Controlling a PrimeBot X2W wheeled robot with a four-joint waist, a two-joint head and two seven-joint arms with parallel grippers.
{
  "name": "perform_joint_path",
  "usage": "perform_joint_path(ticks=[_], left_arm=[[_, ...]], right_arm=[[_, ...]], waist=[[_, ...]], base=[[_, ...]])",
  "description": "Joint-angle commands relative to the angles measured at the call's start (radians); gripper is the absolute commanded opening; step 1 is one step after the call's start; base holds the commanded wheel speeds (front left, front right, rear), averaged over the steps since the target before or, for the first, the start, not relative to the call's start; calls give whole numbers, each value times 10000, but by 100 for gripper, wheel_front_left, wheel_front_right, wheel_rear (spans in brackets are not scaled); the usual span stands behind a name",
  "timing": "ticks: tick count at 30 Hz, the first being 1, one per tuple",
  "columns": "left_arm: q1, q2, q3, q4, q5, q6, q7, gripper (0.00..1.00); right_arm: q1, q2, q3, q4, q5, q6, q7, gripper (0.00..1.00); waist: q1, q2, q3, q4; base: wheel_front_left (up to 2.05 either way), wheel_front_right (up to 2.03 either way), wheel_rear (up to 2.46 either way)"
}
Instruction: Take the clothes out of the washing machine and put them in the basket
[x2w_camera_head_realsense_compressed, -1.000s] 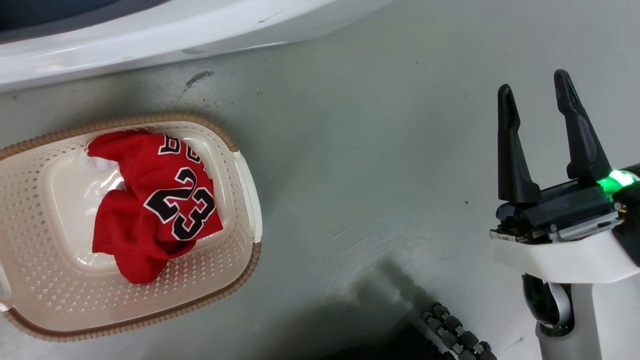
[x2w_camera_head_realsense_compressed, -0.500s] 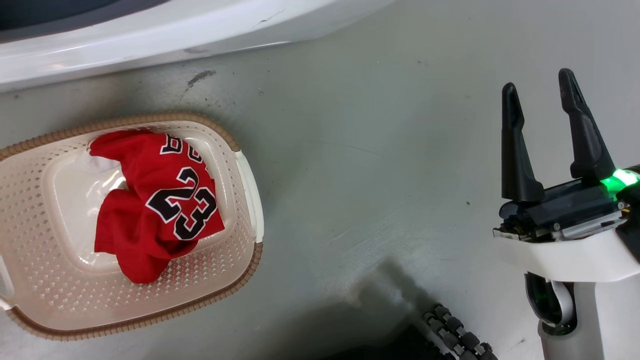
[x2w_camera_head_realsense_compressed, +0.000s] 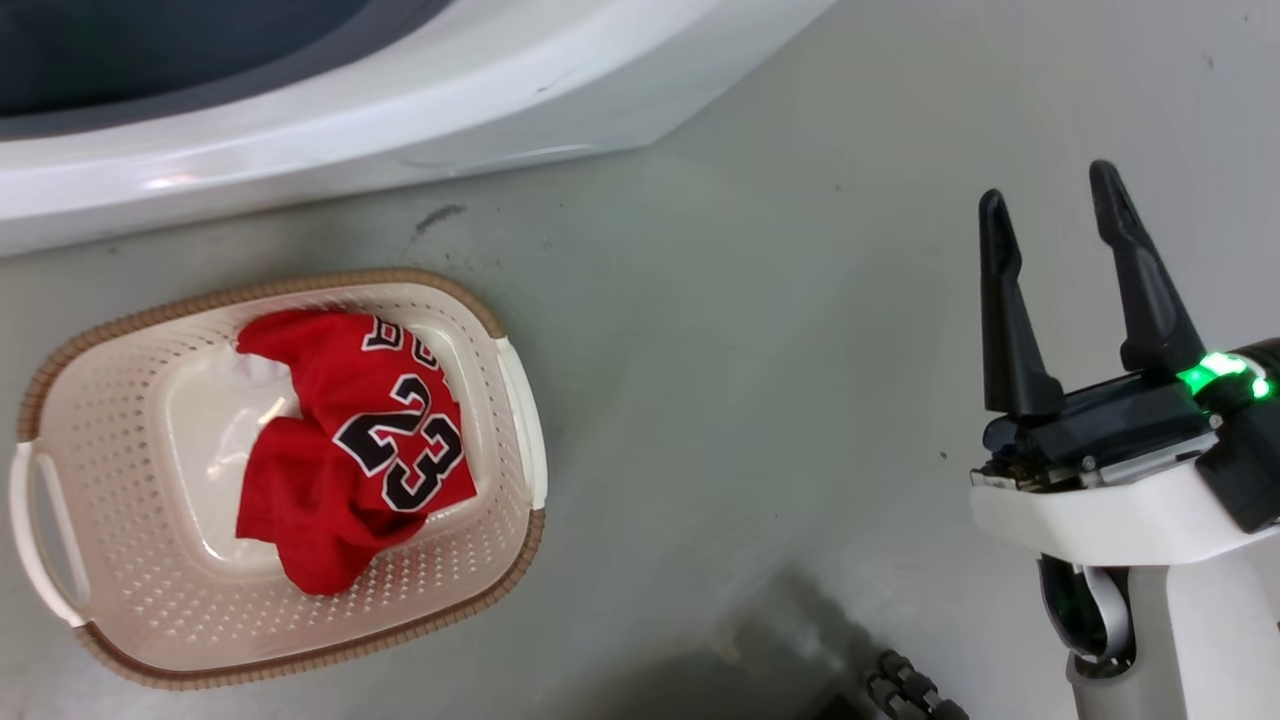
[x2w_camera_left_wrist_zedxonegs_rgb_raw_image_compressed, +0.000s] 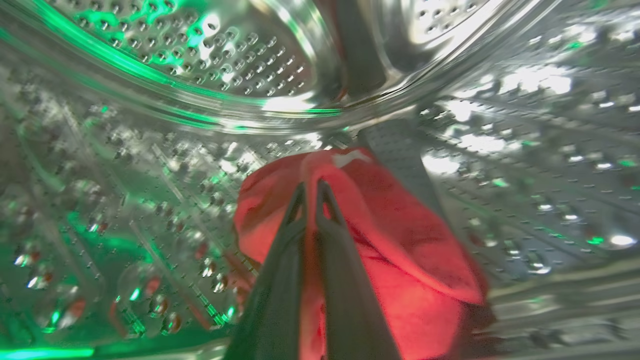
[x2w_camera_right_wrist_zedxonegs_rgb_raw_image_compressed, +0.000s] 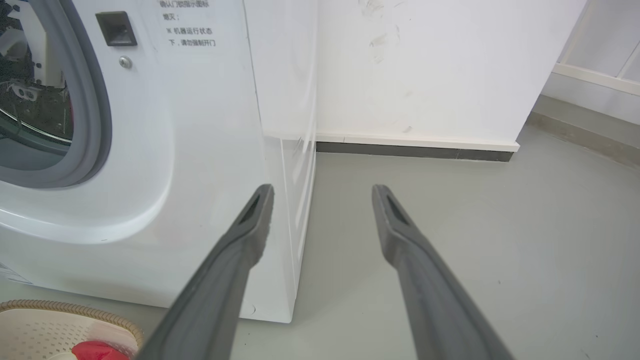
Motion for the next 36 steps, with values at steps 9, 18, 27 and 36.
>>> perform_joint_path(ticks=[9, 18, 27, 36], left_arm=[[1360, -718, 40, 198, -534, -397, -1482, 0], [2797, -1290, -89, 294, -894, -663, -2744, 0], [4212, -1740, -131, -55, -1340, -805, -3341, 0], [5935, -2018, -241, -1964, -1798, -835, -3419, 0]], right_arm=[[406, 10, 155, 368, -232, -7, -23, 100], [993, 6, -16, 687, -530, -7, -22, 100], [1451, 6, -88, 917, -714, -7, -22, 100], [1963, 6, -94, 1049, -854, -7, -23, 100]], waist=[[-1, -1, -1486, 342], [-1, -1, -2885, 821], [-1, -1, -4035, 1231], [-1, -1, -4966, 1624]], base=[[0, 0, 0], [0, 0, 0], [0, 0, 0], [0, 0, 0]])
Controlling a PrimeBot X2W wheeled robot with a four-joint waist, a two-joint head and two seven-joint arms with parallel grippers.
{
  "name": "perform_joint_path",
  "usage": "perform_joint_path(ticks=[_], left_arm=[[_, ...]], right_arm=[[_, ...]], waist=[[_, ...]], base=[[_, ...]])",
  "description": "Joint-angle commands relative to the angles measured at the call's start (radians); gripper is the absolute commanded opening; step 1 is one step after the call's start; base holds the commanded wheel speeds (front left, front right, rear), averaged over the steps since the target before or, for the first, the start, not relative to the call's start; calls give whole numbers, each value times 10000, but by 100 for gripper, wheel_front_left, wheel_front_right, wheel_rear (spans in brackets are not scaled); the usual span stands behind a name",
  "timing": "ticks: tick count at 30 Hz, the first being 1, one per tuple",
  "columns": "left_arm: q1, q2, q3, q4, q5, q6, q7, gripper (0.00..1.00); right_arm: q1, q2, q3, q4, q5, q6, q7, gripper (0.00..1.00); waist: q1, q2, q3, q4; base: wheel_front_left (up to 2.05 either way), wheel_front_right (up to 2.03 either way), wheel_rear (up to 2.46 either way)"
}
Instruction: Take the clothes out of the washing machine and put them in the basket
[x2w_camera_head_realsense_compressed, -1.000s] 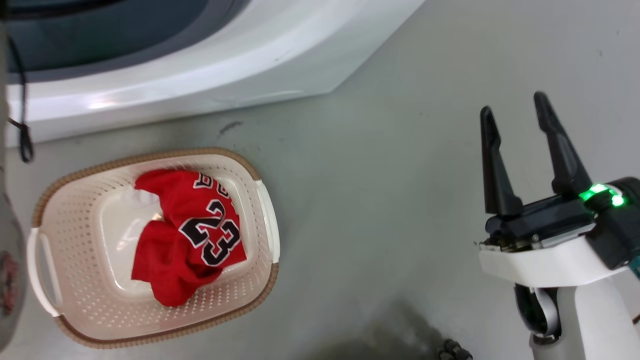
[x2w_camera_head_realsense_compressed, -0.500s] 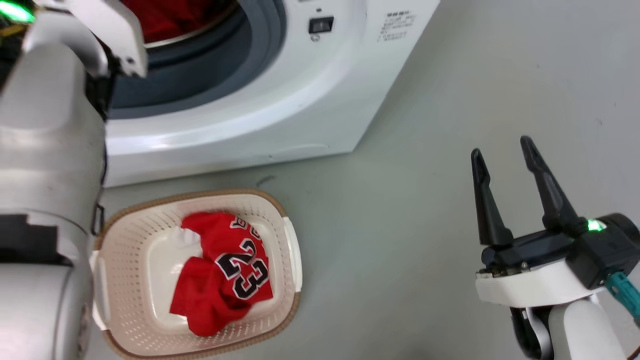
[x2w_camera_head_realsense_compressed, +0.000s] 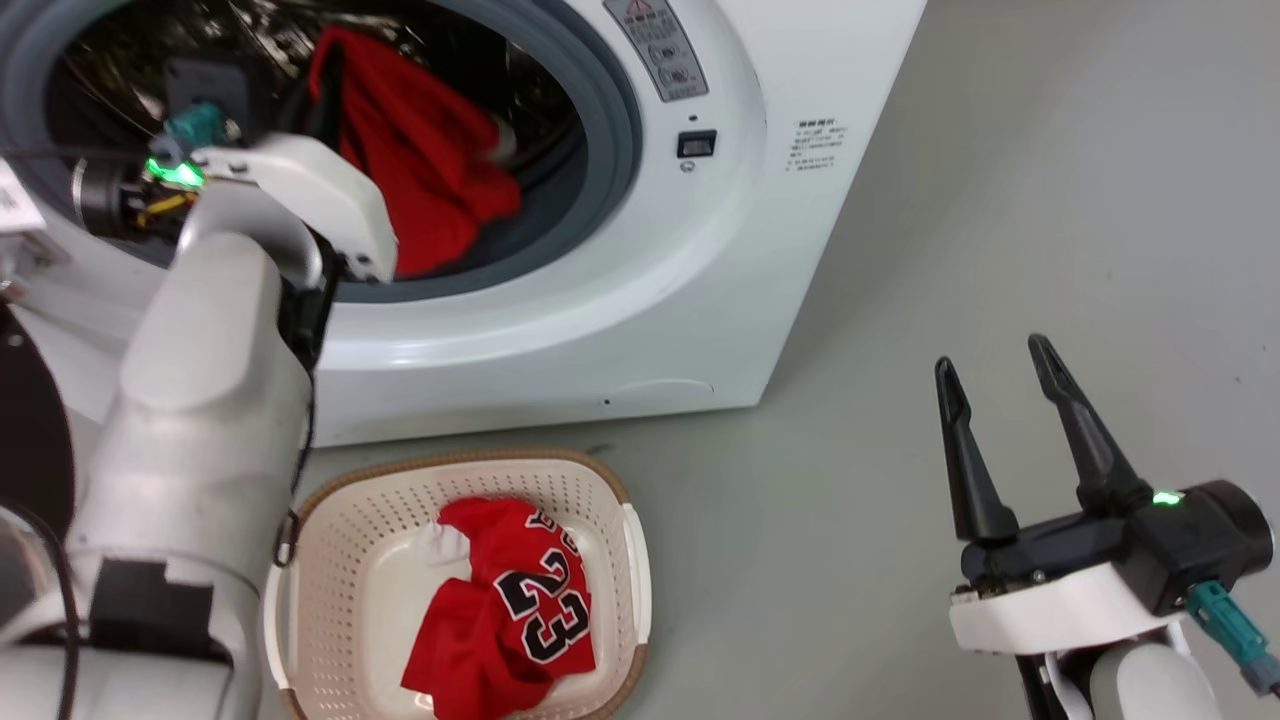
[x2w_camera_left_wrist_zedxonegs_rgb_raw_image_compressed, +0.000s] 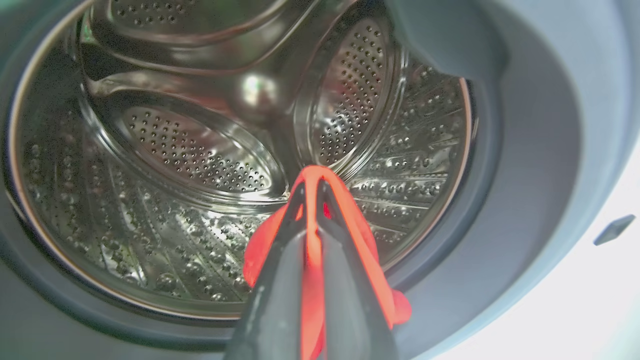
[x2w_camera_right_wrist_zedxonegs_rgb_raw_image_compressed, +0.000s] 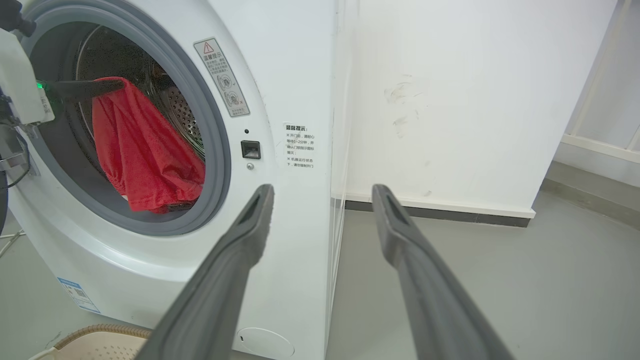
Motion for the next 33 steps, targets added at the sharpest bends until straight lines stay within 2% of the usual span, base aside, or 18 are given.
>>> perform_joint_path(ticks=[1, 8, 15, 26, 33], left_arm=[[380, -44, -77, -306, 20, -14, -65, 0], [1955, 17, -157, -2421, -97, -11, -59, 0], [3498, 130, -202, -4825, -171, 199, 28, 0], [5712, 700, -195, -9829, -319, 748, 1592, 0], [7052, 945, -198, -12230, -366, 1151, 2423, 0]], right_arm=[[220, 4, 6, 29, -5, -7, -22, 100], [572, 4, 10, 115, 15, -7, -22, 100], [950, 4, 71, 202, 26, -7, -22, 100], [1456, 6, 35, 279, 108, -7, -22, 100], [1597, 6, 29, 252, 160, -7, -22, 100]], waist=[[3, -1, -278, 153], [3, -1, -903, 283], [3, -1, -1564, 362], [3, -1, -2207, 599], [3, -1, -2315, 709]], base=[[0, 0, 0], [0, 0, 0], [0, 0, 0], [0, 0, 0], [0, 0, 0]])
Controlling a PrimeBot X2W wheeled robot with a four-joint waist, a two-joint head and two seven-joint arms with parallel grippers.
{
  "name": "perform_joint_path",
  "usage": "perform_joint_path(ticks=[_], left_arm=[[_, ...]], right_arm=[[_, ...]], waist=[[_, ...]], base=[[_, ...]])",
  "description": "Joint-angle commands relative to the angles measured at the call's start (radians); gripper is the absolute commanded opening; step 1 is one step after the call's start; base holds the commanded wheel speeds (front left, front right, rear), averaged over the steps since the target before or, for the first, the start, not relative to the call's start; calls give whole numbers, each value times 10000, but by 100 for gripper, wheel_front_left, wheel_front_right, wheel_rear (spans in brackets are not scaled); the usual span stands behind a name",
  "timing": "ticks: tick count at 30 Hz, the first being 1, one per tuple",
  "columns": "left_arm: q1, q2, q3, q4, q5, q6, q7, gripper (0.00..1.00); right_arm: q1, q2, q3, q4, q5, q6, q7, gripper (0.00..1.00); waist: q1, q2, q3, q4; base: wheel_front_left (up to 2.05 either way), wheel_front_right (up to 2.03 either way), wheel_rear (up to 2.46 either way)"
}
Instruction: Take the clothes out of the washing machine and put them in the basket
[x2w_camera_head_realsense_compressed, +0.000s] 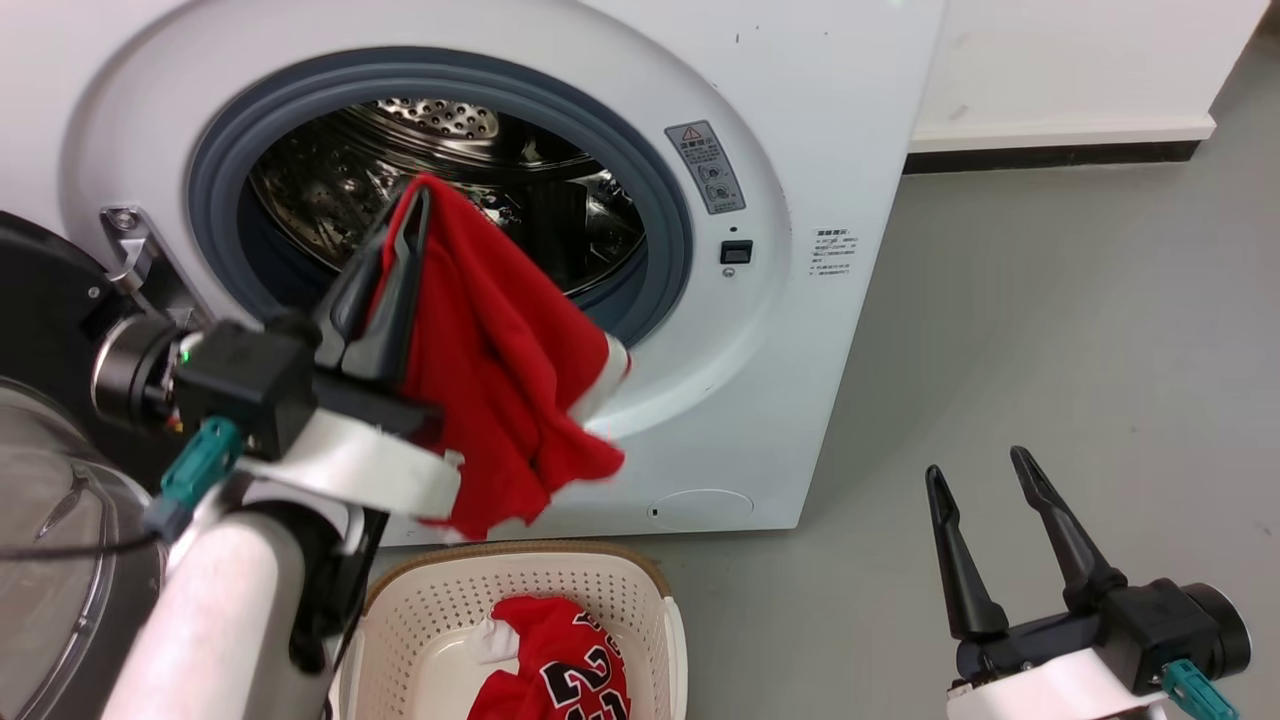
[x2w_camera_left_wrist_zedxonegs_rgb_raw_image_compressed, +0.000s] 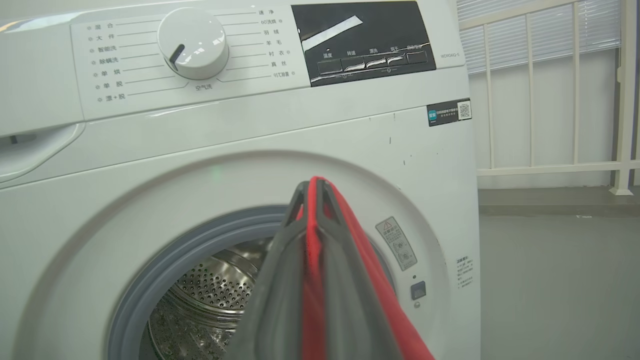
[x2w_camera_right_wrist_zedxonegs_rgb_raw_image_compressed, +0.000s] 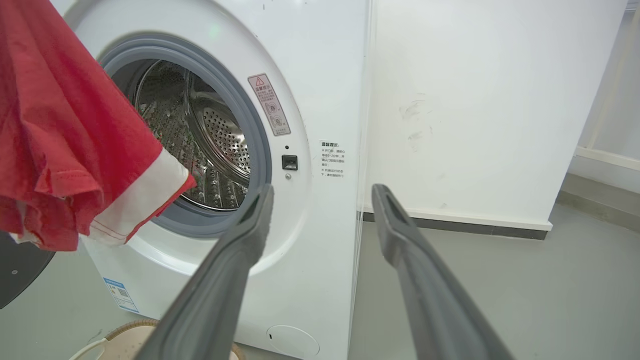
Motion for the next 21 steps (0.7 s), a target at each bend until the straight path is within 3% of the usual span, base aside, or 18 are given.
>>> perform_joint_path(ticks=[1, 11, 21], left_arm=[[379, 29, -11, -303, -95, 75, 139, 0], [2121, -165, -293, -550, -455, 350, 180, 0], [2646, -521, -948, 1402, -510, 50, -592, 0]], right_arm=[[94, 10, -21, -32, 78, -7, -20, 100], [-258, 8, -63, -96, 0, -7, -20, 100], [-841, 10, -224, -278, -143, -7, -20, 100]], waist=[[1, -1, 22, 46], [1, -1, 559, 163], [1, -1, 1844, 247]], base=[[0, 0, 0], [0, 0, 0], [0, 0, 0]])
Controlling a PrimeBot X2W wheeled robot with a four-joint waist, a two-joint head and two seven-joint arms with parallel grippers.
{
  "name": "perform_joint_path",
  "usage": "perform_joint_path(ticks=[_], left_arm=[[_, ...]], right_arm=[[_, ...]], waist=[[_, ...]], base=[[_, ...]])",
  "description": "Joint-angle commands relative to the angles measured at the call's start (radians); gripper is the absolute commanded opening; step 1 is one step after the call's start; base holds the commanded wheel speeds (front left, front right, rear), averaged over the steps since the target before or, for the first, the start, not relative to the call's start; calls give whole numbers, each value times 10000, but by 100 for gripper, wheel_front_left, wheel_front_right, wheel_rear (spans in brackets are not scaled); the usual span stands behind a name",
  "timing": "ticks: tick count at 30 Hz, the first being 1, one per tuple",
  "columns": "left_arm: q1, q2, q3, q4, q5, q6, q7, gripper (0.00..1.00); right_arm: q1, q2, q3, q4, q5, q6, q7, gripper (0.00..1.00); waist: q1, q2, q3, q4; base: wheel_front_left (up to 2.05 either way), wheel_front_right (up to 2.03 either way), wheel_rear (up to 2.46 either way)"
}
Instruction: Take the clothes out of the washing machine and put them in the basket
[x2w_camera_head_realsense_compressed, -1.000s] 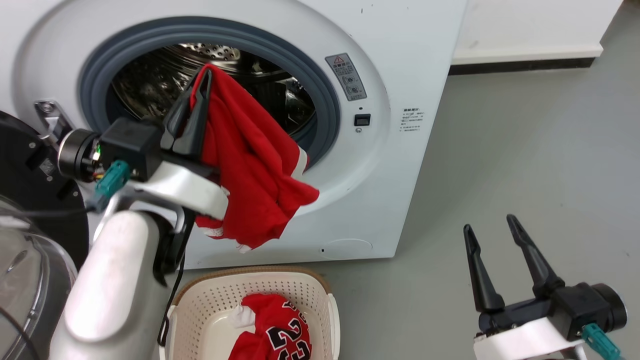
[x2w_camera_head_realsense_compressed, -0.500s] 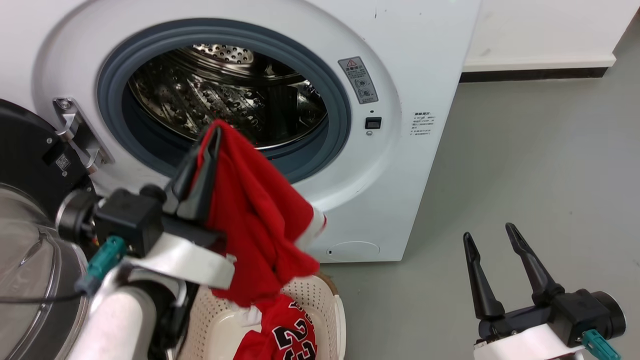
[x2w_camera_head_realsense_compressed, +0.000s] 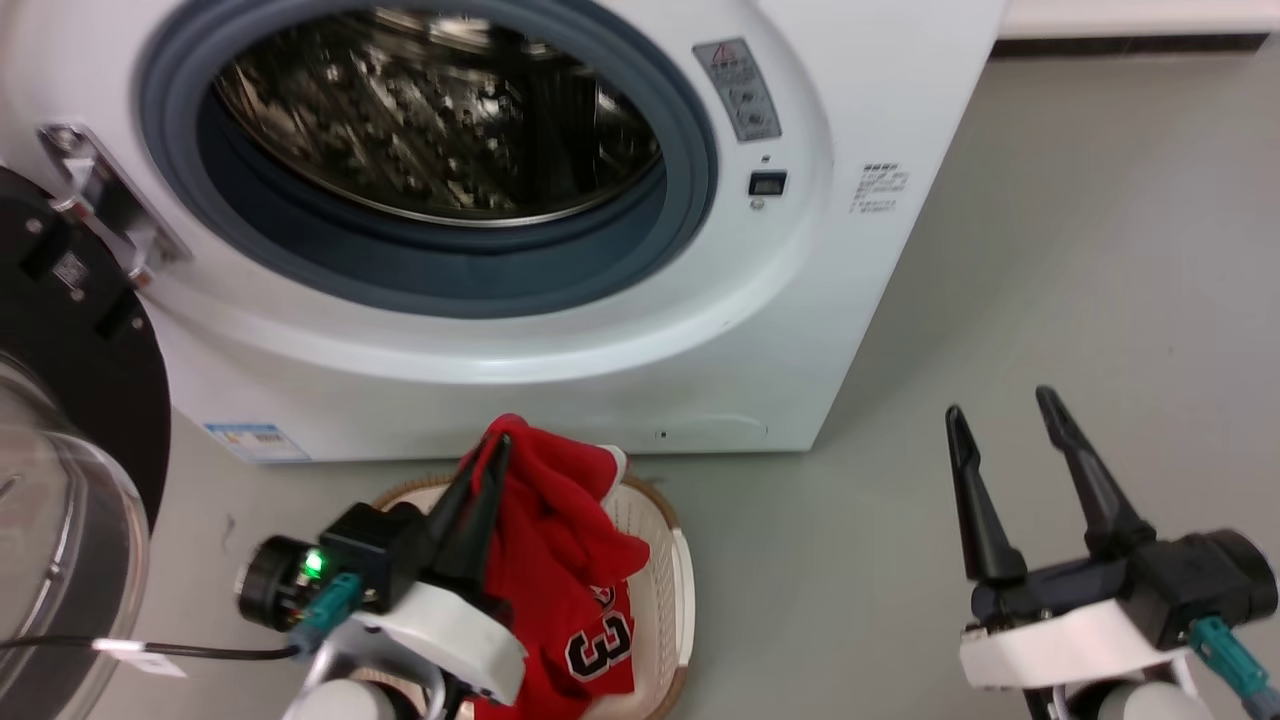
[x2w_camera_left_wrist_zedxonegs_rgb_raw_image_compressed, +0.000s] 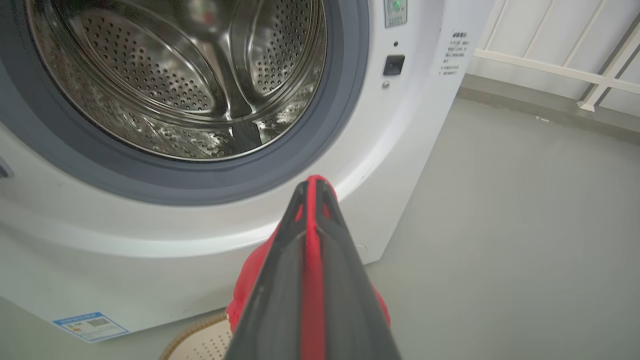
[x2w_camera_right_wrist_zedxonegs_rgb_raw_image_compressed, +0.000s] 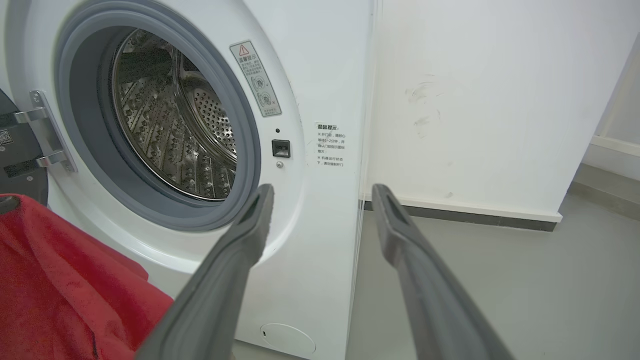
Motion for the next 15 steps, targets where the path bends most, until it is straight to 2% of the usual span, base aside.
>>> perform_joint_path(ticks=[1, 6, 15], left_arm=[[-79, -121, -92, 337, 0, -38, -89, 0], [-465, -288, -189, 1574, -66, -186, -402, 0], [-1985, -662, -323, 5098, -262, -617, -936, 0]], right_arm=[[-289, 10, -25, -101, -51, -7, -20, 100], [-718, 8, -101, -188, -112, -7, -20, 100], [-1721, 8, -196, -419, -20, -7, -20, 100]], waist=[[0, -1, 639, 41], [0, -1, 1447, 4], [0, -1, 3297, -282]], base=[[0, 0, 0], [0, 0, 0], [0, 0, 0]])
